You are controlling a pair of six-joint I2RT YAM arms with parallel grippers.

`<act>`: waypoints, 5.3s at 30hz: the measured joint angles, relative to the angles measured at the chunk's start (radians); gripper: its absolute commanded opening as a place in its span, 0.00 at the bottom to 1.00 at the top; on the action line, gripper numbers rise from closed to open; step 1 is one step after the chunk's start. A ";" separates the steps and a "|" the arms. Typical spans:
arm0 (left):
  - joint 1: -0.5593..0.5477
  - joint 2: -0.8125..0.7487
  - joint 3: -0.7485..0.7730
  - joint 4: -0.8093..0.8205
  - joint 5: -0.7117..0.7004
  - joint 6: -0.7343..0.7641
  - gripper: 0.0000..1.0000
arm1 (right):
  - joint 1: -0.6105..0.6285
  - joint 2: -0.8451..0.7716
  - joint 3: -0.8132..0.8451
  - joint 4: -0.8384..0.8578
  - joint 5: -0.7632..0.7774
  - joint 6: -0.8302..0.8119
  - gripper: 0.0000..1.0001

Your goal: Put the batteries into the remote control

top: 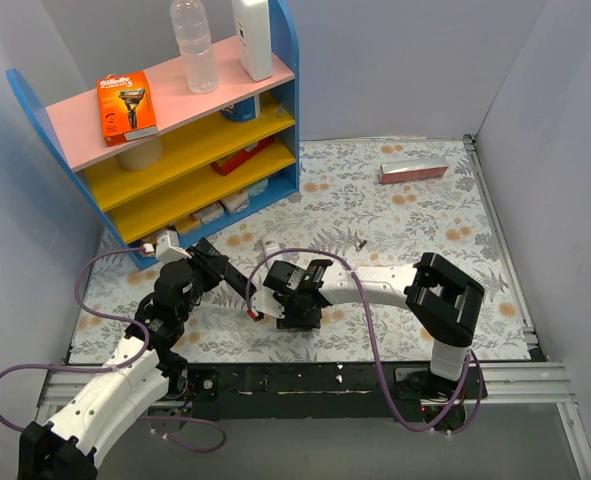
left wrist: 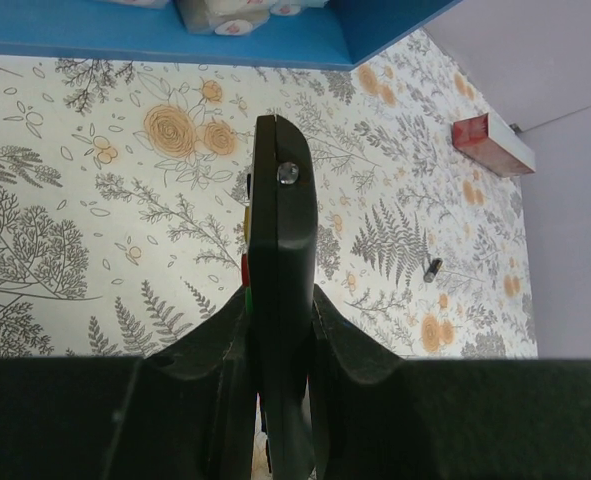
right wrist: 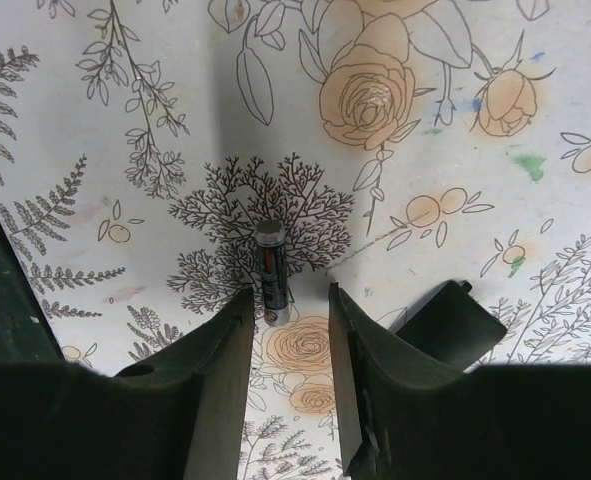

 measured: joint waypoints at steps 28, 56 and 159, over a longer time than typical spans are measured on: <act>0.051 -0.025 0.000 0.039 0.056 0.006 0.00 | -0.043 -0.111 0.002 0.108 0.283 0.347 0.55; 0.053 -0.256 0.051 -0.124 0.064 0.098 0.00 | -0.132 0.138 0.323 -0.193 0.254 1.785 0.45; 0.056 -0.091 -0.286 0.455 0.285 -0.286 0.00 | -0.151 -0.127 0.267 -0.092 0.110 0.697 0.01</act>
